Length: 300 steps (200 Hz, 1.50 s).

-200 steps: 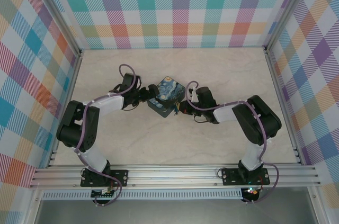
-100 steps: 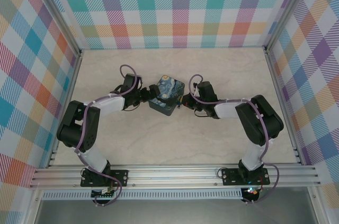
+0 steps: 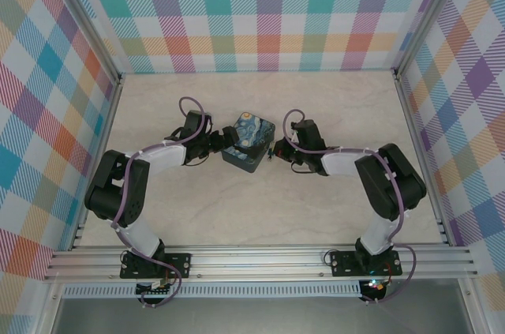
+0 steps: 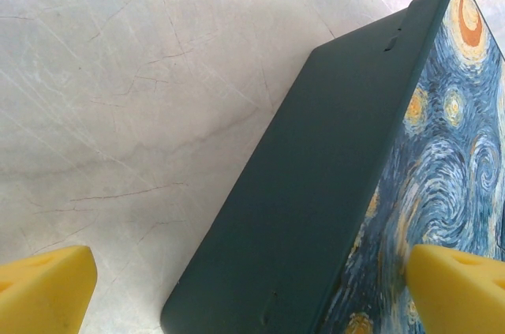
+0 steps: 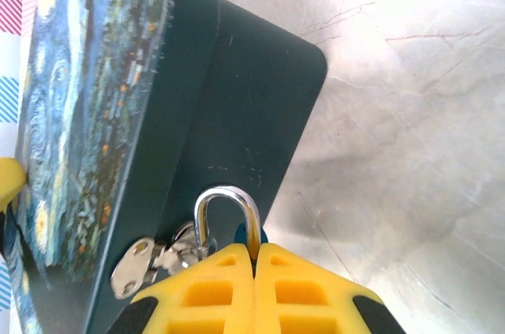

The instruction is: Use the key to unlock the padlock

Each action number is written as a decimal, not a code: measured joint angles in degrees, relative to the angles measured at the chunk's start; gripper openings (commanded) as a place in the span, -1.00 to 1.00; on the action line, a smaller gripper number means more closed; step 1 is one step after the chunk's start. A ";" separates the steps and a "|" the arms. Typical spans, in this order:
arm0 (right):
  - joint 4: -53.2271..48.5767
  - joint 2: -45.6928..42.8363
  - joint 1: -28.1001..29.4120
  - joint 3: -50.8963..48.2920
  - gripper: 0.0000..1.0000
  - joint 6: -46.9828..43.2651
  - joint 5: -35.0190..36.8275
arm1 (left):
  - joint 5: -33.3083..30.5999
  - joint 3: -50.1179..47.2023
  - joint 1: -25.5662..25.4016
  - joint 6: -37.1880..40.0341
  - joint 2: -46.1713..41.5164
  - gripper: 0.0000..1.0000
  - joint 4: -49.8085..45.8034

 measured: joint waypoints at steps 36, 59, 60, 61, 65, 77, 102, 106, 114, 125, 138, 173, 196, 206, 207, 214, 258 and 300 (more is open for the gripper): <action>-3.26 -7.02 -1.33 -3.54 -0.90 -4.79 0.42 | 0.07 0.22 0.17 0.04 -0.04 1.00 -0.37; -8.13 -11.17 -1.88 -4.33 -0.89 -9.09 -1.16 | 0.17 1.18 0.79 0.33 0.02 1.00 -1.99; -8.44 -11.39 -1.88 -4.33 -0.89 -9.29 -1.33 | 0.20 1.27 0.85 0.35 0.04 1.00 -2.14; -8.61 -11.50 -1.88 -4.35 -0.89 -9.40 -1.44 | 0.20 1.31 0.87 0.37 0.04 1.00 -2.23; -9.60 -12.13 -1.88 -4.35 -0.89 -10.05 -2.05 | 0.22 1.64 0.92 0.57 0.15 1.00 -2.69; -12.55 -13.99 -1.88 -4.39 -0.89 -12.02 -4.37 | 0.48 2.73 1.07 1.22 0.66 1.00 -3.80; -17.18 -16.46 -1.86 -5.46 -0.89 -14.14 -10.47 | 1.20 5.38 1.99 2.10 2.40 1.00 -5.42; -17.77 -16.57 -1.84 -5.70 -0.89 -14.14 -11.30 | 1.29 5.75 2.16 2.32 2.67 1.00 -5.64; -18.91 -16.65 -1.81 -6.34 -0.89 -14.19 -12.98 | 1.53 6.54 2.47 2.67 3.08 1.00 -6.25; -20.00 -16.65 -1.62 -7.41 -0.90 -14.03 -14.73 | 1.51 7.41 2.75 2.97 3.39 1.00 -6.88; -21.05 -16.57 -1.31 -8.61 -0.89 -13.73 -16.24 | 1.49 7.96 2.99 3.15 3.43 1.00 -7.89; -22.60 -13.68 -0.37 -9.33 -0.88 -13.42 -18.47 | 1.51 8.41 3.34 3.39 2.93 1.00 -9.46; -23.04 -12.00 -0.26 -9.68 -0.83 -13.40 -18.36 | 1.49 8.41 3.52 3.37 1.22 1.00 -10.34; -23.39 -11.50 -0.26 -9.75 -0.79 -13.25 -18.08 | 1.49 8.41 3.56 3.34 0.02 1.00 -10.78; -23.41 -11.45 -0.26 -9.75 -0.79 -13.25 -18.05 | 1.49 8.41 3.56 3.34 -0.15 1.00 -10.80; -23.47 -11.21 -0.26 -9.81 -0.77 -13.22 -17.79 | 1.49 8.41 3.56 3.34 -1.03 1.00 -10.93; -23.85 -10.71 -0.26 -9.97 -0.50 -13.00 -16.04 | 1.01 8.44 3.78 3.37 -6.25 1.00 -11.43; -26.77 -14.95 -0.74 -10.56 -0.32 -13.64 -12.04 | -1.86 8.46 4.81 4.57 -11.98 1.00 -14.97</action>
